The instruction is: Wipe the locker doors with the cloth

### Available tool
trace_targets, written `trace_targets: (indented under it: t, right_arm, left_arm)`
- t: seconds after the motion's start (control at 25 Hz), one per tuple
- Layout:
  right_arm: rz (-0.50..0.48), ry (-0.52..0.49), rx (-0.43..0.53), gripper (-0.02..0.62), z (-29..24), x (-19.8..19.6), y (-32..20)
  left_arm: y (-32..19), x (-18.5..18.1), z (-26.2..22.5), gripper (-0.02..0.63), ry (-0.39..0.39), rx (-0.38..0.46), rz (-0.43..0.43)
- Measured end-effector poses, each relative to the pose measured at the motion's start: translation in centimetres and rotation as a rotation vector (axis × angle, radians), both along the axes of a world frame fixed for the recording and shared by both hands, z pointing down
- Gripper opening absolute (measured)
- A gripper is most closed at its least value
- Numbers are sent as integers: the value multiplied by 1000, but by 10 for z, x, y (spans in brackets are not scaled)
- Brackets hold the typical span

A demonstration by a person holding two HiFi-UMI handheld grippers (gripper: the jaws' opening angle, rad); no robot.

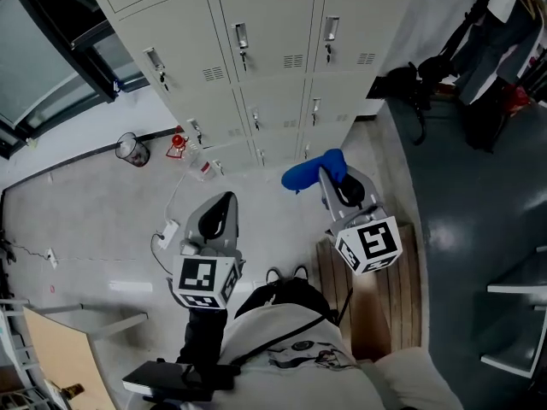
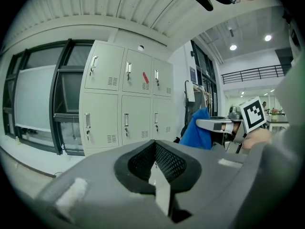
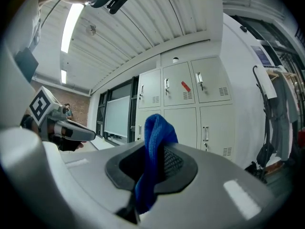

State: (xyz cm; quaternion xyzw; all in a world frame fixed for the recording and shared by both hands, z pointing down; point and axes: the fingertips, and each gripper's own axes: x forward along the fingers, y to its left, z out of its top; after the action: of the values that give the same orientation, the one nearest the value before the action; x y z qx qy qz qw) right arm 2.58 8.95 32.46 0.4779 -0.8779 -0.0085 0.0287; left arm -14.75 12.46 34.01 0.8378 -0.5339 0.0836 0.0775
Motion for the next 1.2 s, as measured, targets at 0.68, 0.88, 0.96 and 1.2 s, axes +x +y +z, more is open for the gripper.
trace_targets:
  t: [0.68, 0.88, 0.96, 1.2]
  right_arm:
    - [-1, 1, 12, 37, -16, 3, -24]
    - [-15, -6, 17, 37, -18, 0, -28]
    - [-19, -8, 29, 37, -22, 1, -31]
    - [-32, -6, 72, 37, -37, 4, -31]
  left_arm:
    - [-20, -11, -13, -2, 31, 23, -63]
    - [-25, -9, -17, -2, 11, 50, -66]
    - [-28, -6, -21, -2, 3, 56, -63]
    - [-33, 2, -29, -2, -2, 71, -60]
